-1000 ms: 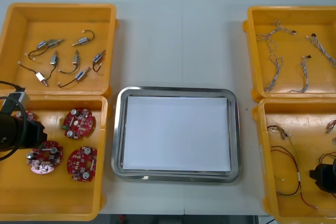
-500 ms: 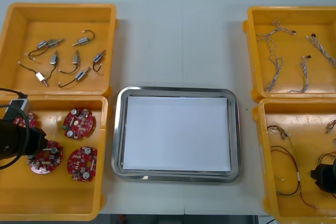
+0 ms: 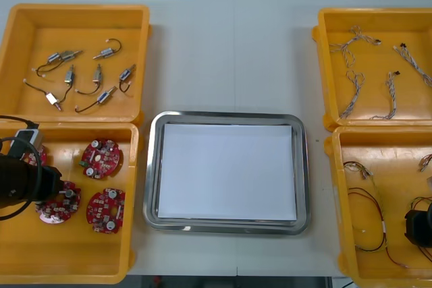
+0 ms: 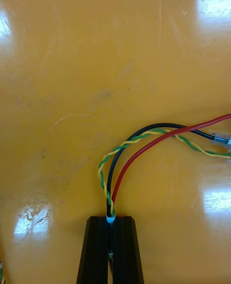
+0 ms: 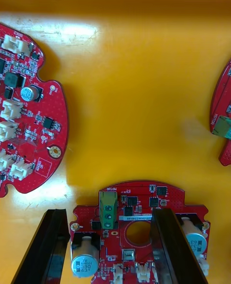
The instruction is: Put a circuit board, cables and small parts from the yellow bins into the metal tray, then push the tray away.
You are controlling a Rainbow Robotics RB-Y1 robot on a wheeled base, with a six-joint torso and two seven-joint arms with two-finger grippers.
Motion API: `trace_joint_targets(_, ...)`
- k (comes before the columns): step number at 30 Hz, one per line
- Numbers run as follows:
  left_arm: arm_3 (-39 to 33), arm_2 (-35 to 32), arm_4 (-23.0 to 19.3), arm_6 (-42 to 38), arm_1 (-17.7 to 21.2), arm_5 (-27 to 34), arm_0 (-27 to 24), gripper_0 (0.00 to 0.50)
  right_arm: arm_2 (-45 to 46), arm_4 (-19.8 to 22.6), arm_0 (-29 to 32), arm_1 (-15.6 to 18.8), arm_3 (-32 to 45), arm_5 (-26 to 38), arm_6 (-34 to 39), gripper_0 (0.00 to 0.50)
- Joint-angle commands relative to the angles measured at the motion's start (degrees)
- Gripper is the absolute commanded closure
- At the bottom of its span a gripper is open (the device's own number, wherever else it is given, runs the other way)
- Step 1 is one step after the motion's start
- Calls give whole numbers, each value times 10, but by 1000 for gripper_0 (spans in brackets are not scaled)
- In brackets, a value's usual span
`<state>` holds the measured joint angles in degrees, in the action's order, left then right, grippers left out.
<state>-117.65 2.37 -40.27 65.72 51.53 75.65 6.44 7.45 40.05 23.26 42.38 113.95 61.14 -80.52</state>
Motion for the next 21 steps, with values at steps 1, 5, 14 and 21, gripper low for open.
trace_joint_targets(1,4,18,10,47,25,-13,16,0,12,0,11,-5,22,19,-18,500)
trace_joint_targets(5,6,19,12,46,25,-16,16,0,54,6,6,-6,67,84,-20,500)
trace_joint_targets(14,7,24,14,43,26,-16,16,0,162,38,-6,-5,178,229,-20,500)
trace_joint_targets(21,9,24,15,43,26,-22,15,0,230,118,-41,17,215,325,-17,500)
